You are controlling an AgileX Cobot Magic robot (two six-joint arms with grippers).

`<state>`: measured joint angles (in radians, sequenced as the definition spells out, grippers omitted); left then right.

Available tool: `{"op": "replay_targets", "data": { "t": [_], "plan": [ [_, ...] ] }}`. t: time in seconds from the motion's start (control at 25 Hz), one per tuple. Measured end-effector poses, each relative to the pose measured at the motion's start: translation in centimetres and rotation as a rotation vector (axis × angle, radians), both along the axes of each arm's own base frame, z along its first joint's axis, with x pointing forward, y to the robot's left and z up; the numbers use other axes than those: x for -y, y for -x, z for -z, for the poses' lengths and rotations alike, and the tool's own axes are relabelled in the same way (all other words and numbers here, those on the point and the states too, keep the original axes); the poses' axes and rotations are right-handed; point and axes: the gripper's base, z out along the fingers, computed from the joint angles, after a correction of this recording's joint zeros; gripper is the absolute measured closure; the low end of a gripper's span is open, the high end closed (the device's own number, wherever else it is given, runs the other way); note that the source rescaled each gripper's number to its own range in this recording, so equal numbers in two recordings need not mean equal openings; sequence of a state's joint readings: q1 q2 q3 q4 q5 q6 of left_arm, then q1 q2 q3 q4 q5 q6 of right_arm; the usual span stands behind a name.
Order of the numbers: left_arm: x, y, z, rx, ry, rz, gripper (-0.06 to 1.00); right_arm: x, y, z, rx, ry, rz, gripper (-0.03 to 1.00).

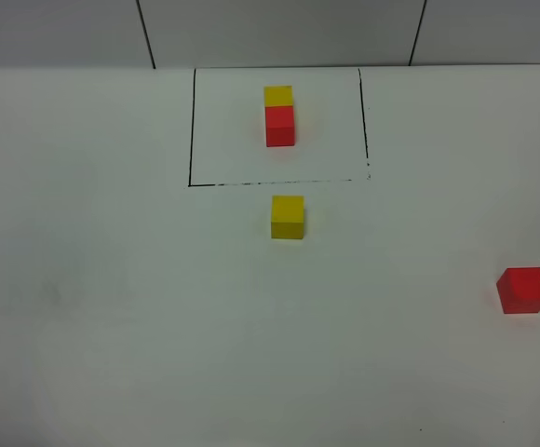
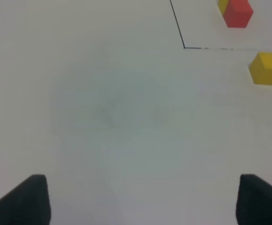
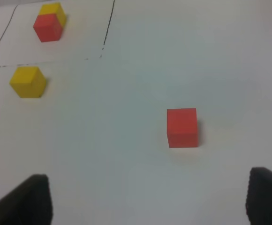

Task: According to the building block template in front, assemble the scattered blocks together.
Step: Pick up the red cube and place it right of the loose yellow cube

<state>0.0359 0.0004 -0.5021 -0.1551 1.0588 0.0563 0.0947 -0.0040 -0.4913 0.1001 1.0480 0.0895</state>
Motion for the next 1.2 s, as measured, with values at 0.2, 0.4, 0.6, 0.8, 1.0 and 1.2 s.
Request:
{"op": "replay_targets", "data": {
  "t": [0.2,0.4,0.6,0.8,1.0,1.2],
  "plan": [
    [-0.02,-0.02,0.02,-0.001,0.001,-0.003,0.22,0.0,0.0,0.0,0.0,0.0,0.0,0.22],
    [-0.03,-0.02,0.02,0.0,0.001,-0.004,0.23,0.0,0.0,0.0,0.0,0.0,0.0,0.22],
    [-0.03,-0.02,0.02,0.0,0.001,-0.004,0.23,0.0,0.0,0.0,0.0,0.0,0.0,0.22],
    [-0.02,0.03,0.02,0.003,0.001,-0.004,0.23,0.0,0.0,0.0,0.0,0.0,0.0,0.22],
    [-0.02,0.04,0.02,0.005,0.001,-0.004,0.23,0.0,0.0,0.0,0.0,0.0,0.0,0.22],
    [-0.02,0.04,0.02,0.005,0.001,-0.004,0.23,0.0,0.0,0.0,0.0,0.0,0.0,0.22]
  ]
}}
